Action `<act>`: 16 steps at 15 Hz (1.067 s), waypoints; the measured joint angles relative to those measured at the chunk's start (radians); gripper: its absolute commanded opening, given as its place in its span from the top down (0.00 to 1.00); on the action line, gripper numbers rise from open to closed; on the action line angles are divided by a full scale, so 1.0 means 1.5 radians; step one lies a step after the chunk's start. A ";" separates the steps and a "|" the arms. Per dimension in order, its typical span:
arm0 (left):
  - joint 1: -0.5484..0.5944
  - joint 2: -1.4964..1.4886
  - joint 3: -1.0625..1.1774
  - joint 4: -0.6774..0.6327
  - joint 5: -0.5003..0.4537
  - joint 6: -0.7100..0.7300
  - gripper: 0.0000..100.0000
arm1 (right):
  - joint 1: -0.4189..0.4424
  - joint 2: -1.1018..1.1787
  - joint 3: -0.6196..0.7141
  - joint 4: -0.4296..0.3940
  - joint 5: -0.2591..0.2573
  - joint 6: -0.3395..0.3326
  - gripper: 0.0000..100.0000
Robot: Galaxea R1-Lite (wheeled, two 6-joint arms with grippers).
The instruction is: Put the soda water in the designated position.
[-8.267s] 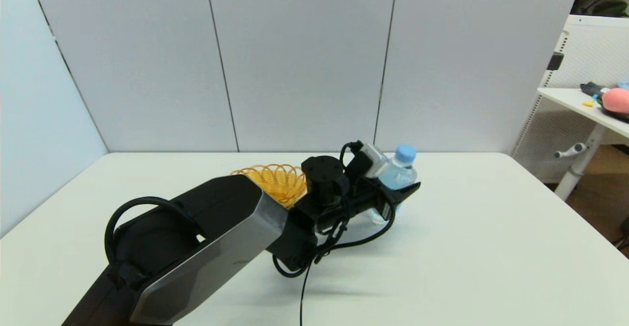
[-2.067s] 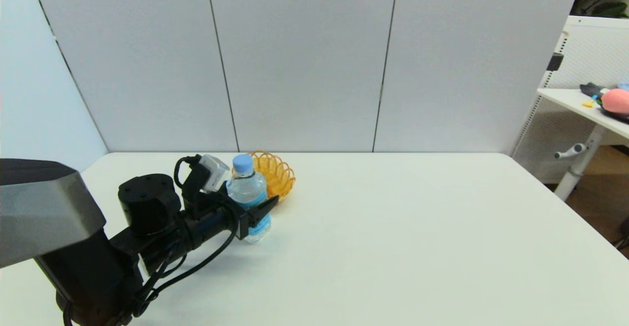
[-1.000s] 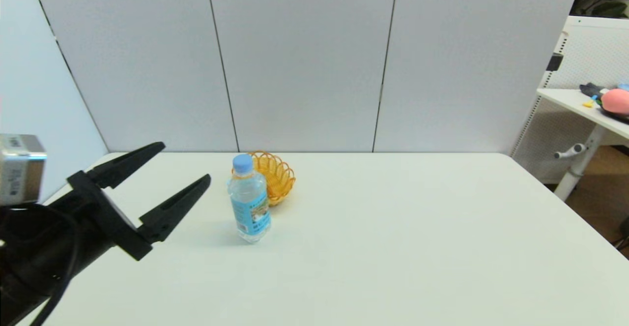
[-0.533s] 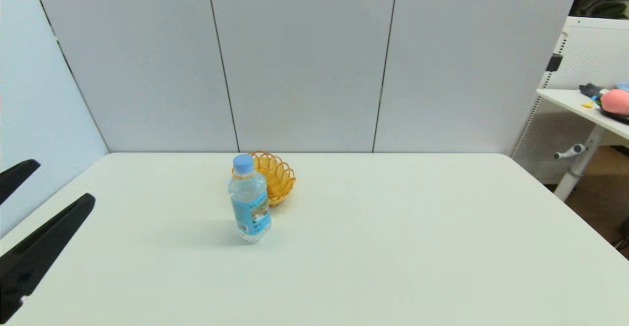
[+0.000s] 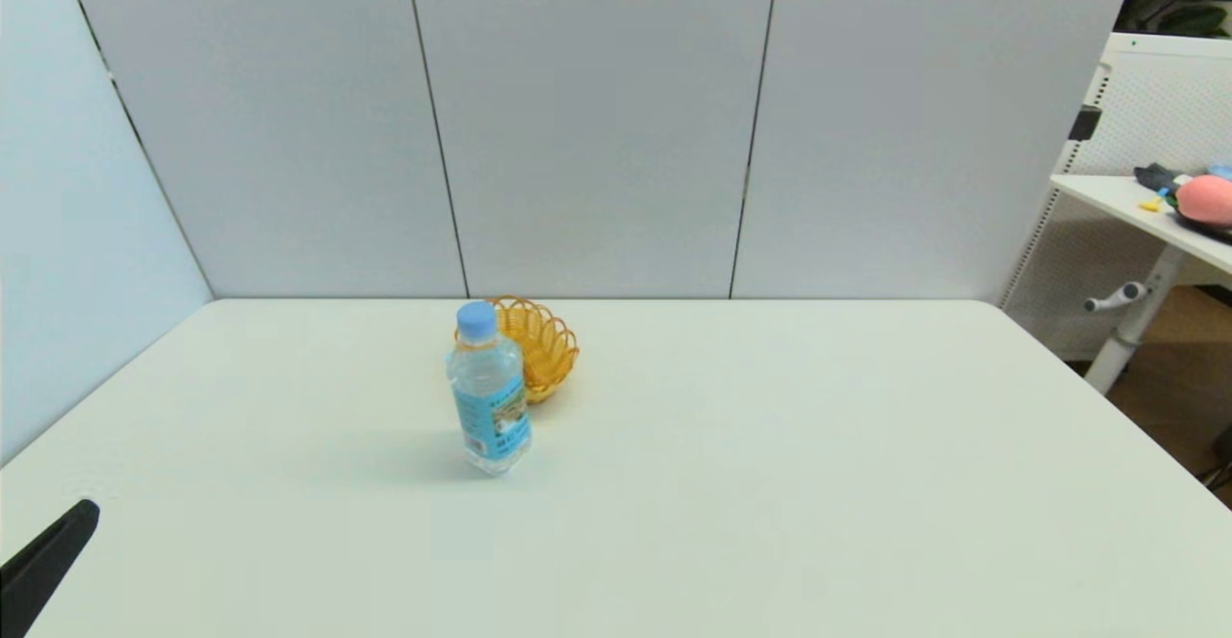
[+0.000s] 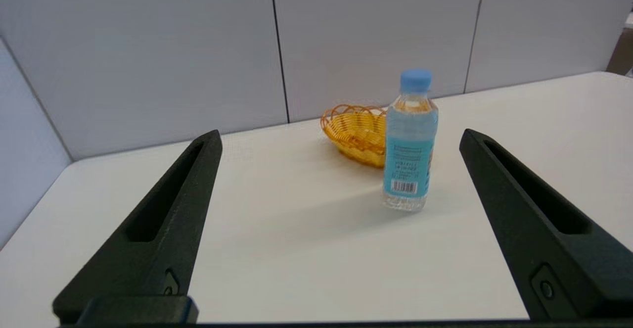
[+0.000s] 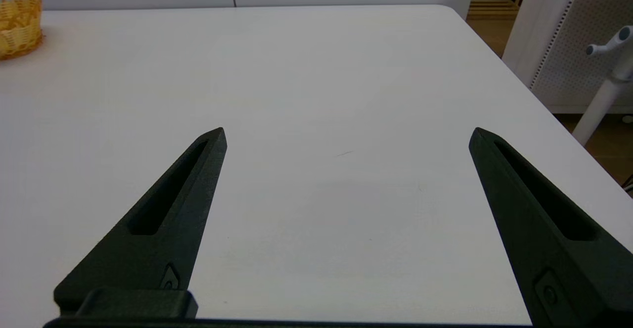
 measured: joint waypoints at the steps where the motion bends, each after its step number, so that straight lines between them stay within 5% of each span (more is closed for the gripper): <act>1: 0.010 -0.024 0.001 0.023 -0.001 0.000 0.00 | 0.000 0.000 0.000 0.000 0.000 0.000 0.00; 8: 0.043 -0.252 0.040 0.249 0.004 -0.001 0.00 | 0.000 0.000 0.000 0.000 0.000 0.000 0.00; 16: 0.047 -0.317 0.120 0.299 0.140 -0.007 0.00 | 0.000 0.000 0.000 0.000 0.000 0.000 0.00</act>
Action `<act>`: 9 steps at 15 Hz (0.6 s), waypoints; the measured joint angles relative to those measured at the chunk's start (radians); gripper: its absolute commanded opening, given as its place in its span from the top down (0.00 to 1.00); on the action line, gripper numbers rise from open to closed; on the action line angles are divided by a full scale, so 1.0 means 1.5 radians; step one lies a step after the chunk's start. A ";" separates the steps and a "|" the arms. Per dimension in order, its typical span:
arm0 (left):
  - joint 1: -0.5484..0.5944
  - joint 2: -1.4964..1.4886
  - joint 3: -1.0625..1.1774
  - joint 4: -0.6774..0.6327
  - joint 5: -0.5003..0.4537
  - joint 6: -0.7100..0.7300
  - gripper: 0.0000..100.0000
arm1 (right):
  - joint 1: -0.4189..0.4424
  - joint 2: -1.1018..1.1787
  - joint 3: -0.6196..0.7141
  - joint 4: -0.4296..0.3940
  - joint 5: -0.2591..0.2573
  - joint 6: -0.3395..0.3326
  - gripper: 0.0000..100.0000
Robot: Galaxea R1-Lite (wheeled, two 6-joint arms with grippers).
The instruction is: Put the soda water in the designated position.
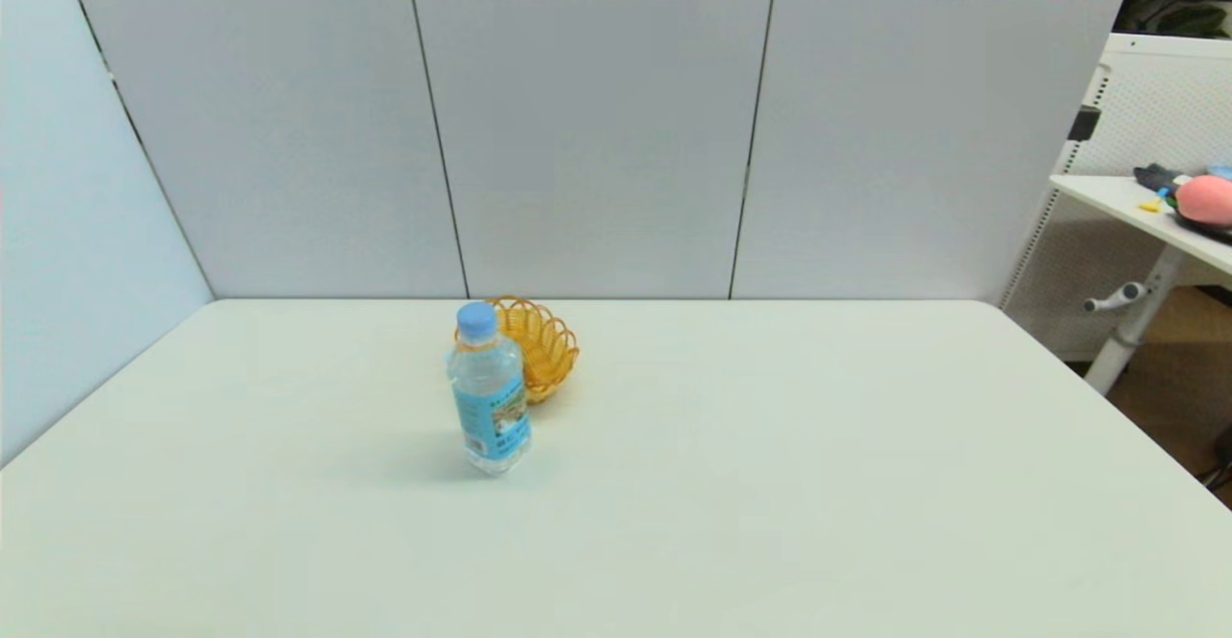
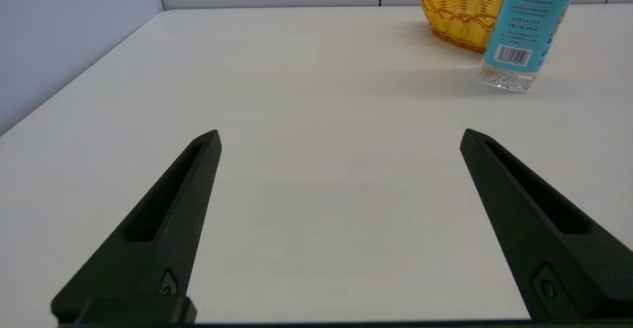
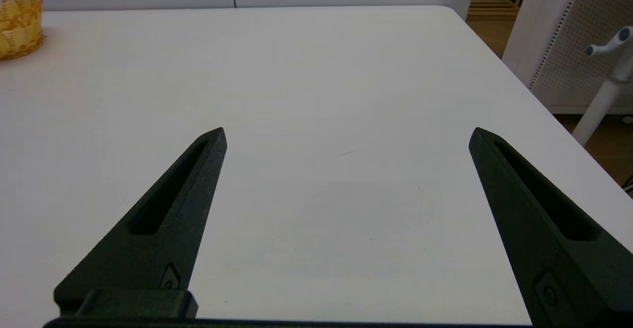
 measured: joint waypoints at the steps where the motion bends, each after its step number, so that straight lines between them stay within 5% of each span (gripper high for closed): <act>1: 0.000 0.000 0.001 0.000 0.000 0.001 0.00 | 0.000 0.000 0.000 0.000 0.000 0.000 0.00; 9: 0.000 -0.001 0.002 -0.003 0.009 -0.062 0.00 | 0.000 0.000 0.000 0.000 0.000 0.000 0.00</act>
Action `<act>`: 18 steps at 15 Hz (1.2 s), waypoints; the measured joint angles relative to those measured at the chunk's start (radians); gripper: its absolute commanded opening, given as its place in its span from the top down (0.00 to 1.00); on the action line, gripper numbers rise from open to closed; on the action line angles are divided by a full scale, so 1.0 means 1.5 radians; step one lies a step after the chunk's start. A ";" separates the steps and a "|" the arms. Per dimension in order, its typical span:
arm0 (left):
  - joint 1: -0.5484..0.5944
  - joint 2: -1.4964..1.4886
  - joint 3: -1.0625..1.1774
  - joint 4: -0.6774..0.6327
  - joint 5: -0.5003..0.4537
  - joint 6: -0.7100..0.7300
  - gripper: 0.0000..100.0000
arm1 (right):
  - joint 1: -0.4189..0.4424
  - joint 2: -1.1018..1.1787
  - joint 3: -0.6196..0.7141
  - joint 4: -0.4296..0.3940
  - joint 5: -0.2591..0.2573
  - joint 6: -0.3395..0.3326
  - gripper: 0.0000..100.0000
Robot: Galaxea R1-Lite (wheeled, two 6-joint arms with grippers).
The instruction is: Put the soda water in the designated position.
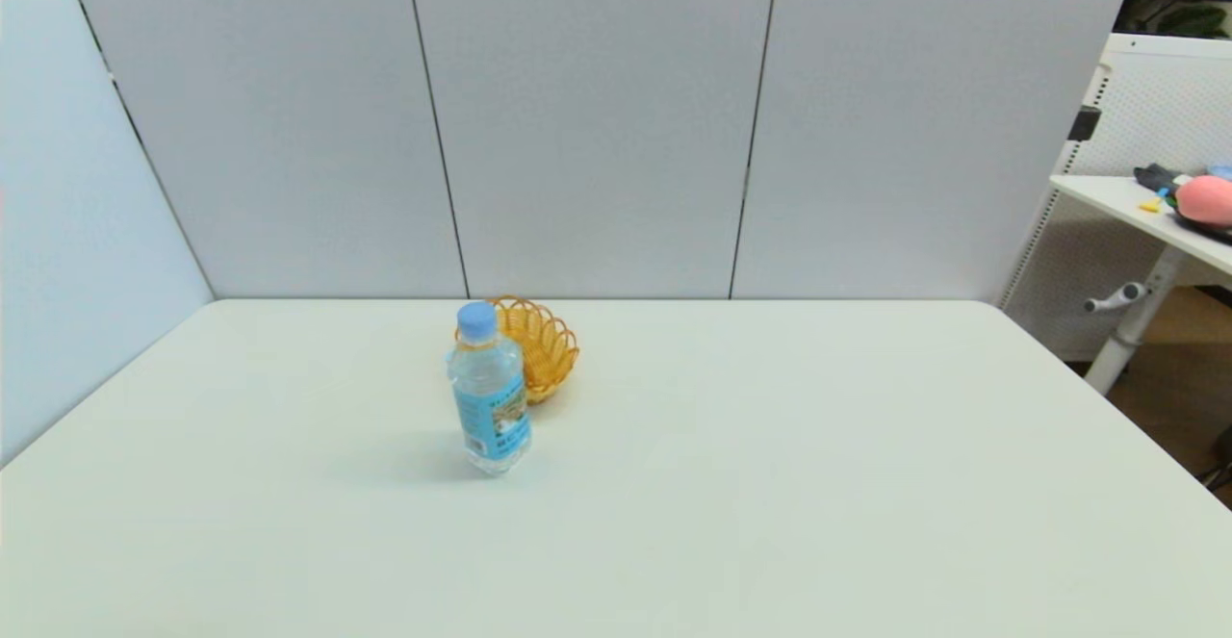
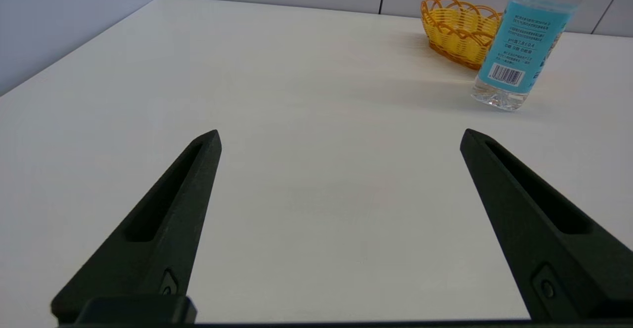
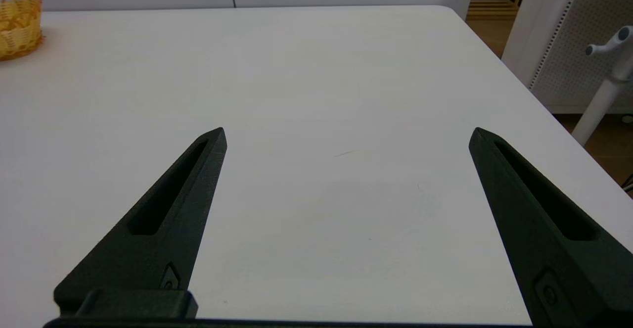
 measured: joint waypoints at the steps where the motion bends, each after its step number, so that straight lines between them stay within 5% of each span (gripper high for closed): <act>1: 0.000 0.000 0.000 0.000 0.000 0.000 0.00 | 0.000 0.000 0.000 0.000 -0.001 0.000 0.00; 18: 0.000 0.000 0.000 0.000 -0.001 0.000 0.00 | 0.000 0.000 0.000 0.000 -0.001 0.002 0.00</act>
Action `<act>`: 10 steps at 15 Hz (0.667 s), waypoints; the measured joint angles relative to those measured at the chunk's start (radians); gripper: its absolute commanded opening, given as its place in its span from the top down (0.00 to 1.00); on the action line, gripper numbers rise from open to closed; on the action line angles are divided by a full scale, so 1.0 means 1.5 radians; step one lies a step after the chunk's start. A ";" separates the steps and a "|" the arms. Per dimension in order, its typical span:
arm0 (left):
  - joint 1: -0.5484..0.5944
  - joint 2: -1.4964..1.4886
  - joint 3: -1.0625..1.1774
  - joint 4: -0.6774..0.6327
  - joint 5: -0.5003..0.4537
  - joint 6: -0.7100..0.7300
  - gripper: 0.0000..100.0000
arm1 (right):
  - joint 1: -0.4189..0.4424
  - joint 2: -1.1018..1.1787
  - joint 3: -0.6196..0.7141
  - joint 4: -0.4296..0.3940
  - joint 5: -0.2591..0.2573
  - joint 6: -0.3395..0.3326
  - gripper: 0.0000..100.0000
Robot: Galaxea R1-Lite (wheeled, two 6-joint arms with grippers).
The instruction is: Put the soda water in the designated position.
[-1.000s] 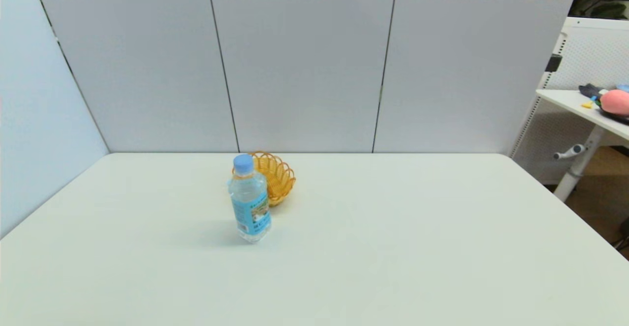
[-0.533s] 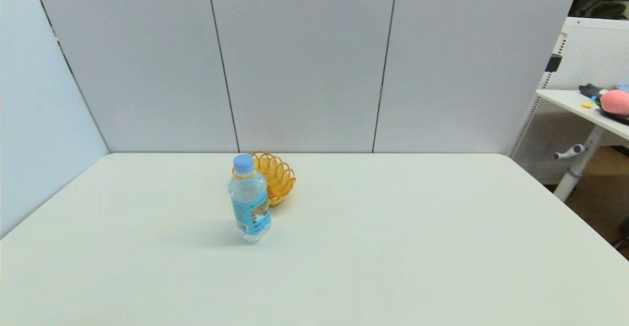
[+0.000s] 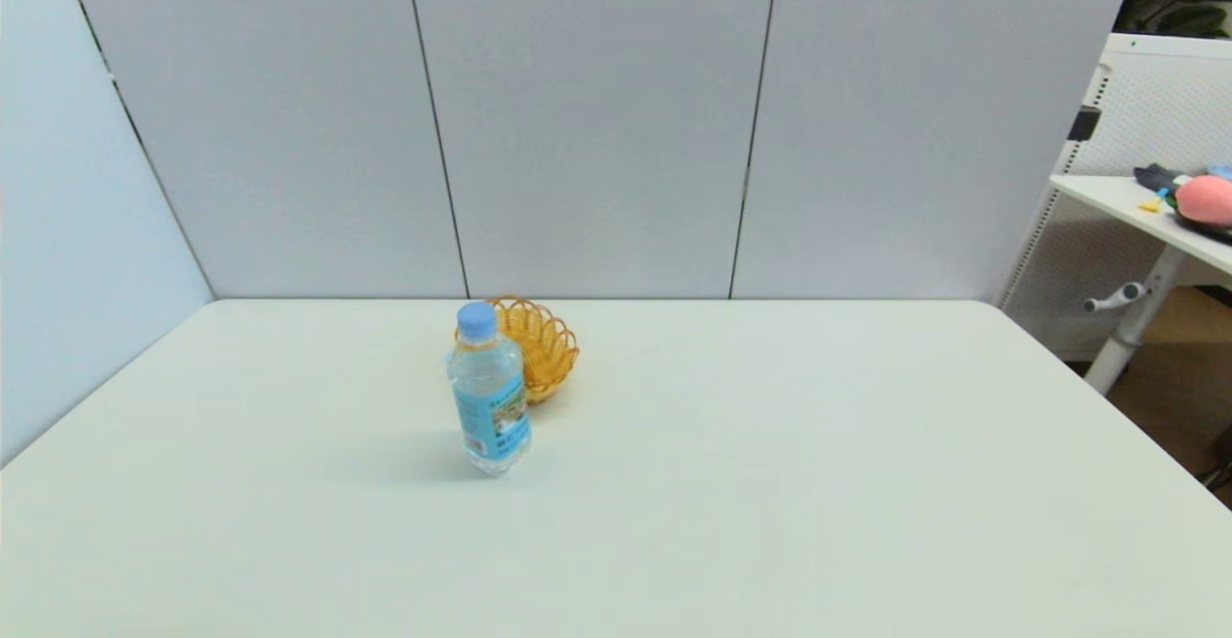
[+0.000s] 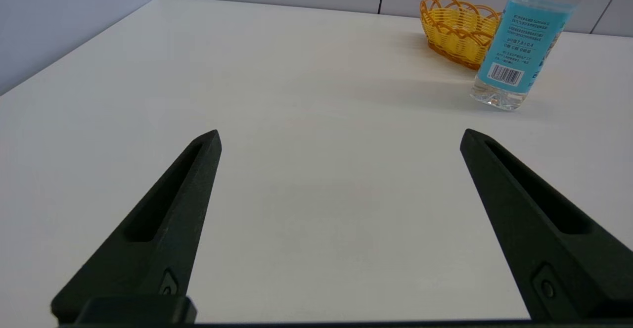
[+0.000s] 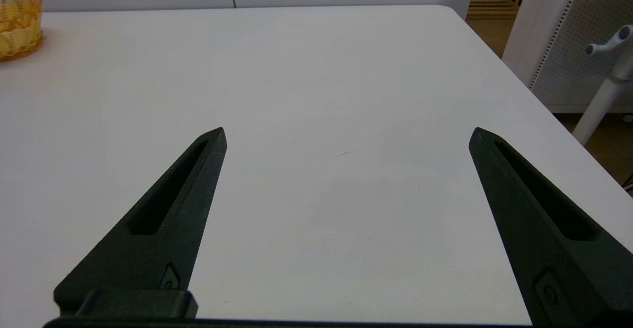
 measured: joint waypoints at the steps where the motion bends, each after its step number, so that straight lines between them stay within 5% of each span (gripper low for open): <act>1: 0.000 0.000 0.000 0.000 0.000 0.000 0.00 | 0.000 0.000 0.000 0.000 0.000 0.000 0.00; 10: 0.000 0.000 0.000 0.000 0.000 0.000 0.00 | 0.000 0.000 0.000 0.000 0.000 0.000 0.00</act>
